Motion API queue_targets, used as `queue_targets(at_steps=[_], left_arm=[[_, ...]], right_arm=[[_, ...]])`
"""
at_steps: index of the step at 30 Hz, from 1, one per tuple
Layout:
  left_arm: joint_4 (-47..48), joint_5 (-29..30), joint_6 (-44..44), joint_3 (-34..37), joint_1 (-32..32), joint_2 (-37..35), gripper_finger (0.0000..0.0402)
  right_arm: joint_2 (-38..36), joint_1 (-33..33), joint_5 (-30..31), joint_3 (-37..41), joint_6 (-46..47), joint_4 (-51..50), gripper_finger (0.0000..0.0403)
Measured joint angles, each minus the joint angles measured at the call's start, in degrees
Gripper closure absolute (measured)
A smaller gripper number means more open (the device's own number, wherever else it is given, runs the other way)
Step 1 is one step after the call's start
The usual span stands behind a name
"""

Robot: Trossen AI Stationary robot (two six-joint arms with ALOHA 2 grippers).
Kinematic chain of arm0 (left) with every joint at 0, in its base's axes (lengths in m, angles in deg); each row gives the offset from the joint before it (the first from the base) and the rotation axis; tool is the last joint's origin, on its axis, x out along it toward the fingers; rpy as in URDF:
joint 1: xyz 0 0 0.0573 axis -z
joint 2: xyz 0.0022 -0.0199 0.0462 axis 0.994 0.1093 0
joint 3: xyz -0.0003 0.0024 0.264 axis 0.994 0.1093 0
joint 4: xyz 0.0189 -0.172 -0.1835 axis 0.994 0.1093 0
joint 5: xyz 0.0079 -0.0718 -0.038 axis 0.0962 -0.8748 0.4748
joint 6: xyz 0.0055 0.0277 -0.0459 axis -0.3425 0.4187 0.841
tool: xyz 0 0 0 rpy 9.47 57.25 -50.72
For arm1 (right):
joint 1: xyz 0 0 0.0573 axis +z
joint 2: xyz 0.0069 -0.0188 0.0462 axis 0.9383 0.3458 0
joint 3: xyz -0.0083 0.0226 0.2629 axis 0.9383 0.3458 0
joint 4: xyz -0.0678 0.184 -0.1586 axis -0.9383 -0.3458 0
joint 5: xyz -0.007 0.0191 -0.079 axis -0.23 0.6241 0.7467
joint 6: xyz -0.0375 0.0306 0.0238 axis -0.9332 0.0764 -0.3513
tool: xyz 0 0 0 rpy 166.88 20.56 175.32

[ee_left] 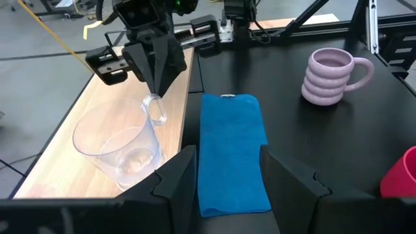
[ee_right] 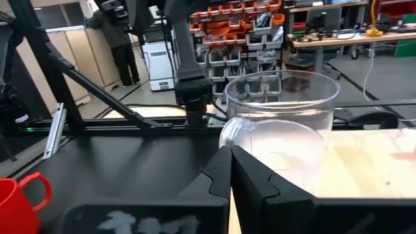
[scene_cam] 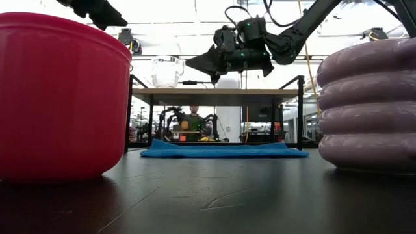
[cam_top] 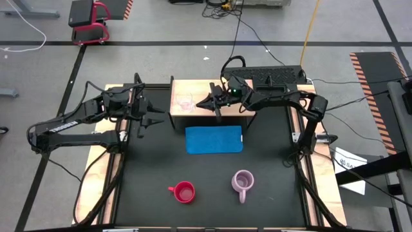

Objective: Stack small to large cups/mugs on shelf
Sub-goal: Put the glass mug on the shelf

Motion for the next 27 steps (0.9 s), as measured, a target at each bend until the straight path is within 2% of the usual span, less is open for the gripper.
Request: queue_targets(at_steps=[12, 27], left_arm=[[0.0, -2.6, 0.6, 0.0, 0.0, 0.0, 0.0229], [0.0, -2.6, 0.2, 0.0, 0.0, 0.0, 0.0229]], right_arm=[[0.0, 1.3, 0.4, -0.6, -0.3, 0.0, 0.0403], [0.0, 3.1, 1.5, -0.6, -0.8, 0.0, 0.0403]])
